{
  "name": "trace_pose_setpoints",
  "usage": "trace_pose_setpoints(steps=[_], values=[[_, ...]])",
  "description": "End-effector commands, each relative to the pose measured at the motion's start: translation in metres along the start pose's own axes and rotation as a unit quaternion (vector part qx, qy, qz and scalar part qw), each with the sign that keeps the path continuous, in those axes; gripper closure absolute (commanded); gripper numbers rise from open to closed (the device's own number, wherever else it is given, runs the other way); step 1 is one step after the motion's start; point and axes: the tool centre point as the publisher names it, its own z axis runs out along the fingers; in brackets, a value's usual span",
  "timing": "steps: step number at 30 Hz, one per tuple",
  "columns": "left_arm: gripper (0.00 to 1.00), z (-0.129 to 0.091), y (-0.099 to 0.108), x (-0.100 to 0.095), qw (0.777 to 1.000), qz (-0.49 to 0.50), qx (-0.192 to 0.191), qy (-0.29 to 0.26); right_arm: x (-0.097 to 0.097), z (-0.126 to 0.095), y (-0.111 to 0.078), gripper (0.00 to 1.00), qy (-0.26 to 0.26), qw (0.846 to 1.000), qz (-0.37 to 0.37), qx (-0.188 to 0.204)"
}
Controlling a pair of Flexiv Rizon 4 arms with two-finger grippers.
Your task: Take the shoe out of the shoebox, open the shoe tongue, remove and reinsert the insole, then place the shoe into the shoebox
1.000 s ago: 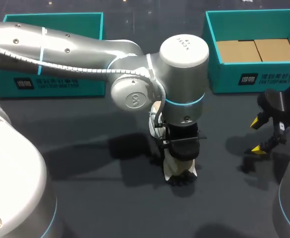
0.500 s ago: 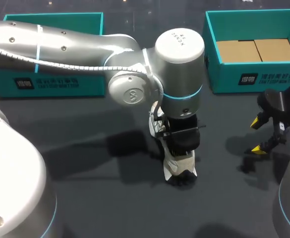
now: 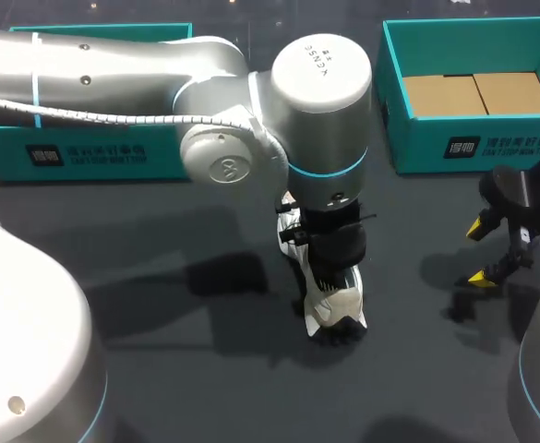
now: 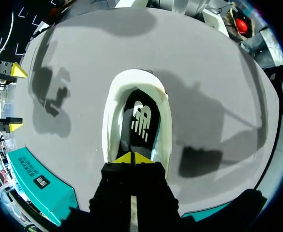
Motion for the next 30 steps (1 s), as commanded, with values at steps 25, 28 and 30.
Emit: trace_pose_setpoints(steps=[25, 28, 30], values=[[0.61, 0.0037, 0.0001, 0.0045, 0.998, 0.05, 0.003, 0.043, 0.0019, -0.0004, -0.0008, 0.0, -0.002, 1.0, 0.0, 0.0], [0.58, 0.0039, -0.0002, 0.0042, 0.998, 0.051, 0.002, 0.043, 0.0019, -0.0004, -0.0008, 0.0, -0.002, 1.0, 0.0, 0.0], [0.56, 0.0035, -0.0004, 0.0038, 0.998, 0.053, 0.001, 0.042, 0.0019, -0.0004, -0.0008, 0.0, -0.002, 1.0, 0.0, 0.0]])
